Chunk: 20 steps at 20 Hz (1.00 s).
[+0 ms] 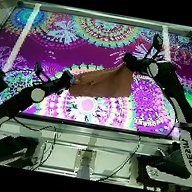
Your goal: Fold the clothes and pants, and hang the long-sleeved shirts on hangers.
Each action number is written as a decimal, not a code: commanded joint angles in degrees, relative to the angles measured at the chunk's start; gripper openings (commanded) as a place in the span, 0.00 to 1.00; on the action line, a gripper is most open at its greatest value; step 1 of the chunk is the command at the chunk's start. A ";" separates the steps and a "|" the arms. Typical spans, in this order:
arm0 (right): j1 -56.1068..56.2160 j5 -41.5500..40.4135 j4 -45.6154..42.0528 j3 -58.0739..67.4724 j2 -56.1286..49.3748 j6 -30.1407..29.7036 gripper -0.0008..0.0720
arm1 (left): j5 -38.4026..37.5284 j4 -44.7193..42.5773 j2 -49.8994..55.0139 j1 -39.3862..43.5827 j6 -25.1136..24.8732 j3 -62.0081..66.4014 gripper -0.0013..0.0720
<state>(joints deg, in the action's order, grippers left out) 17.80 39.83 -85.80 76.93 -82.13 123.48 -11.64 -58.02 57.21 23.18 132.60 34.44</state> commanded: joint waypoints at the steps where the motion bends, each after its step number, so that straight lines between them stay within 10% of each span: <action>1: -0.50 -4.37 0.74 0.04 -2.91 1.27 0.02 | 3.72 -0.04 3.15 -0.31 6.99 -0.04 0.03; 11: -0.68 -22.77 1.18 0.04 -10.27 3.54 0.03 | 14.78 0.13 11.45 -0.31 12.92 -0.02 0.09; 13: -0.81 -30.82 1.07 0.20 -11.43 3.45 0.21 | 24.09 0.11 12.02 -0.31 12.90 0.00 0.39; 15: -1.31 -31.76 0.94 1.29 -12.17 3.13 0.53 | 31.47 0.04 12.04 -0.46 12.90 0.00 0.42; 20: -2.60 -27.85 0.50 3.61 -12.13 2.97 0.59 | 35.06 -2.56 11.96 -0.92 12.72 0.00 0.42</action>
<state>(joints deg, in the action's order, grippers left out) 15.99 10.98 -84.86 79.15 -94.02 126.67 19.35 -58.50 69.10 22.50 145.38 34.44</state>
